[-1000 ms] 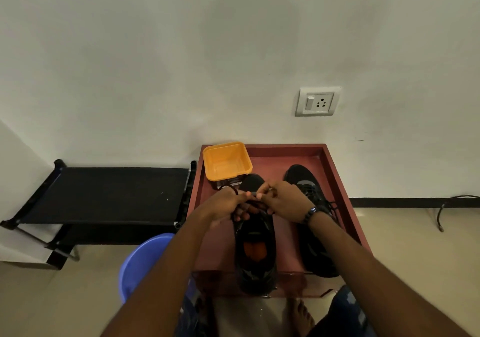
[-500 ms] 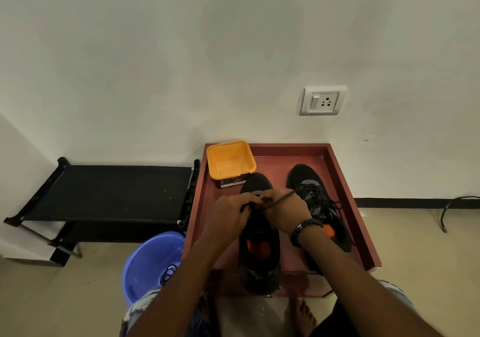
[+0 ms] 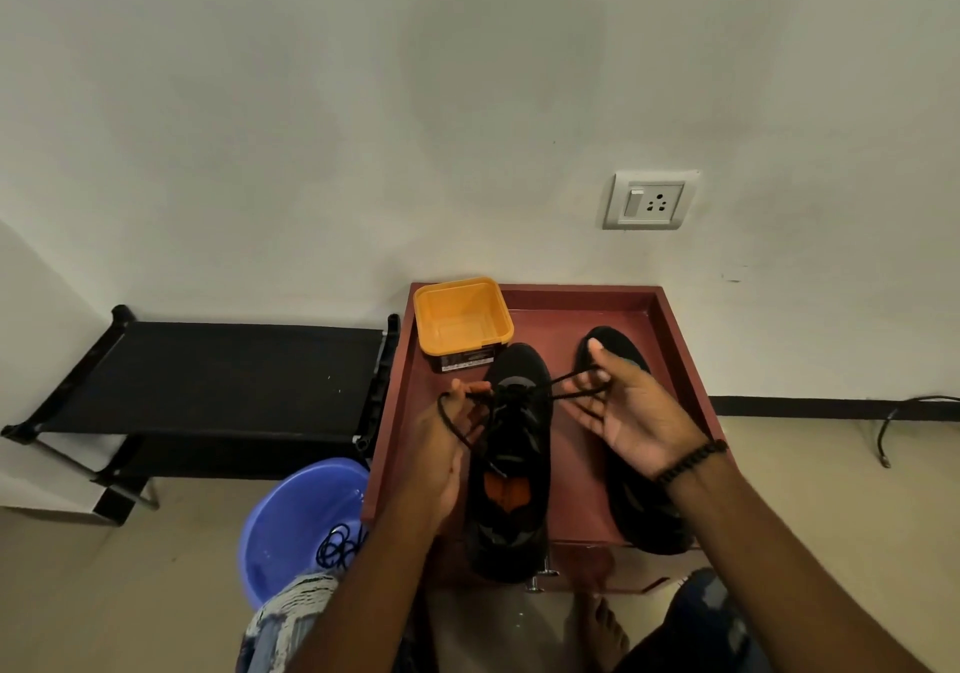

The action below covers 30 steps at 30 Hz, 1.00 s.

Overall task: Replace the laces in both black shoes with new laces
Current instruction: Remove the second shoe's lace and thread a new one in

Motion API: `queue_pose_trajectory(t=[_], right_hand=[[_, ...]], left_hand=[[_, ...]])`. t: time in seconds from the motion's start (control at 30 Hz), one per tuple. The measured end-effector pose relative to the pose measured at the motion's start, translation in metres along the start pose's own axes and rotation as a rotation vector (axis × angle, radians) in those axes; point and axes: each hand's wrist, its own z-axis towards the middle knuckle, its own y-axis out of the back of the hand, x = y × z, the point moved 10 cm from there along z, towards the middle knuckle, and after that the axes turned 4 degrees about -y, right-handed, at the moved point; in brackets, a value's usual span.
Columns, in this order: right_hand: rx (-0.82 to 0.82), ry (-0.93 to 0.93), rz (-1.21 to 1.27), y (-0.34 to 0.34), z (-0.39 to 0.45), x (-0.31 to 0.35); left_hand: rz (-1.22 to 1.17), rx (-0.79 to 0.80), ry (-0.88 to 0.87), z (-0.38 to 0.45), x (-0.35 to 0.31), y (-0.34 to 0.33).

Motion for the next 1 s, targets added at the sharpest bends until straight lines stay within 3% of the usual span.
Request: queue_pose_trajectory(t=[0.23, 0.4, 0.8, 0.87, 1.0], right_hand=[[-0.192, 0.101, 0.418, 0.017, 0.008, -0.003], [-0.376, 0.097, 0.166, 0.062, 0.012, -0.003], [-0.446, 0.143, -0.250, 0.064, 0.006, -0.001], [-0.453, 0.181, -0.553, 0.058, 0.002, 0.006], [-0.385, 0.178, -1.137, 0.041, 0.000, 0.008]], left_hand=[[-0.314, -0.175, 0.221, 0.006, 0.018, 0.018], [-0.308, -0.399, 0.270, 0.012, 0.024, 0.075], [-0.114, -0.421, 0.219, 0.016, 0.016, 0.095], [0.129, -0.399, 0.149, 0.017, 0.004, 0.097], [1.048, -0.240, 0.060, 0.016, -0.020, 0.092]])
